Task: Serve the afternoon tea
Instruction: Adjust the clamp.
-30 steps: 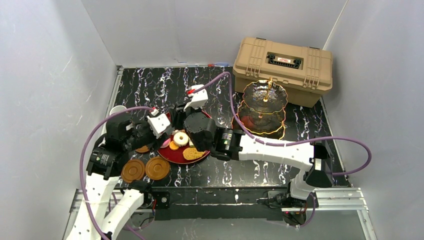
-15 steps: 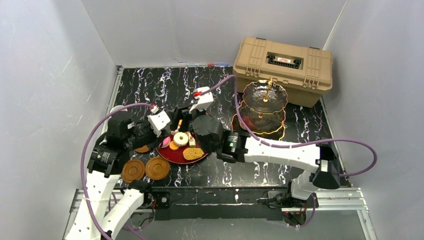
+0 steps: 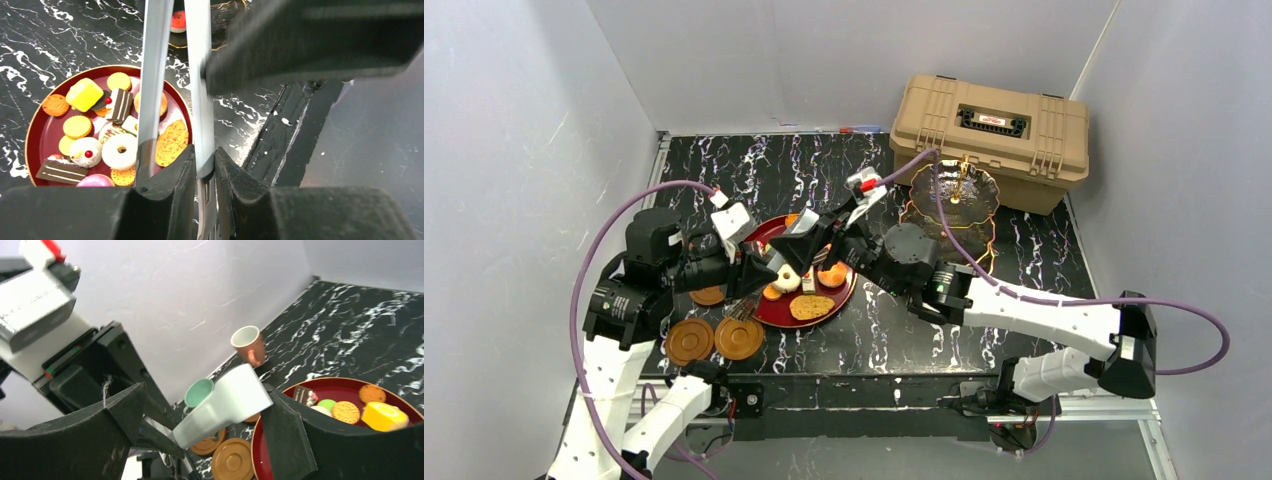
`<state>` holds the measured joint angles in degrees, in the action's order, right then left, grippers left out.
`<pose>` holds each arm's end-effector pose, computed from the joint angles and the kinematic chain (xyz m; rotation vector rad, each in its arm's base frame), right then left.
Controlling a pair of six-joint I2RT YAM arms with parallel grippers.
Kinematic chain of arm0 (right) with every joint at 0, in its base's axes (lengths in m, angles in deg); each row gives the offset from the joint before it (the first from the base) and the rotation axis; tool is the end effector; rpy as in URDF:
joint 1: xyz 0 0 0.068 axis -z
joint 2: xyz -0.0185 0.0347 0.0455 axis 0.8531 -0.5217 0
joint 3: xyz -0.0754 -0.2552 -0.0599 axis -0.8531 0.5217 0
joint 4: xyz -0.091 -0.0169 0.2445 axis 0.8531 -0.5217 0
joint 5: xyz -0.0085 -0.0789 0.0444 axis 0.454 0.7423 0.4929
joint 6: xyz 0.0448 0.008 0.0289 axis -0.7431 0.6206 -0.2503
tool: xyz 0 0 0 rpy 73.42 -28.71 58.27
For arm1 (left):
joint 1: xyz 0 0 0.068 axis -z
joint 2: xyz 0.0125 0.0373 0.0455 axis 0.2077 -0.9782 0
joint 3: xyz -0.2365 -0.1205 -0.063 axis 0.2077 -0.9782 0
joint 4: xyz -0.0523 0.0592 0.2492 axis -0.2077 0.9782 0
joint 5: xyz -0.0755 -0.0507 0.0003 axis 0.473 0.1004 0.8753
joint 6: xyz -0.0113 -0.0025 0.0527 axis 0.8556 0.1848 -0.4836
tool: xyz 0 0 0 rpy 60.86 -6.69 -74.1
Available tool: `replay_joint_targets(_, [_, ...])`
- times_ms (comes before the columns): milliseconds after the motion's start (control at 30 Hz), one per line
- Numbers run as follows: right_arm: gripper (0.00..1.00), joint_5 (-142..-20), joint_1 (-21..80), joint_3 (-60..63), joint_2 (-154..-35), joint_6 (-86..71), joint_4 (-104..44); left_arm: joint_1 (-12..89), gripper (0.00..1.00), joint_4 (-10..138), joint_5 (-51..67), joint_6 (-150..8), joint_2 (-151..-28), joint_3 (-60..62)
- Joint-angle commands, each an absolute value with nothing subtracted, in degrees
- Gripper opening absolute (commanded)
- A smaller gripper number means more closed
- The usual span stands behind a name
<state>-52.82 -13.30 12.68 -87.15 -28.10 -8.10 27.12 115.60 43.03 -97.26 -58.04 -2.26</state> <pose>0.1065 0.2850 0.4081 -0.2541 1.4670 1.1861 0.1083 -0.0545 0.4129 0.9554 1.7043 -0.7513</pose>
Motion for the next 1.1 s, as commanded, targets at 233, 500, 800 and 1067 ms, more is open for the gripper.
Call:
replay_joint_targets(233, [0.83,-63.3,-13.4,12.8,-91.0,-30.2,-1.6,27.1,0.0,117.1,45.9,-94.3,-58.4,1.7])
replay_joint_targets(500, [0.83,-67.8,-9.4,19.2,-84.4,-31.6,2.0,27.0,0.0,117.3,49.2,-91.9,-58.9,2.8])
replay_joint_targets(800, [0.97,-88.0,-2.1,21.9,-77.5,-28.0,1.1,27.1,0.0,118.6,57.6,-88.1,-59.2,6.0])
replay_joint_targets(1067, [0.91,-95.5,0.5,18.9,-78.5,-26.8,2.4,27.1,0.0,114.0,68.2,-74.9,-59.5,9.3])
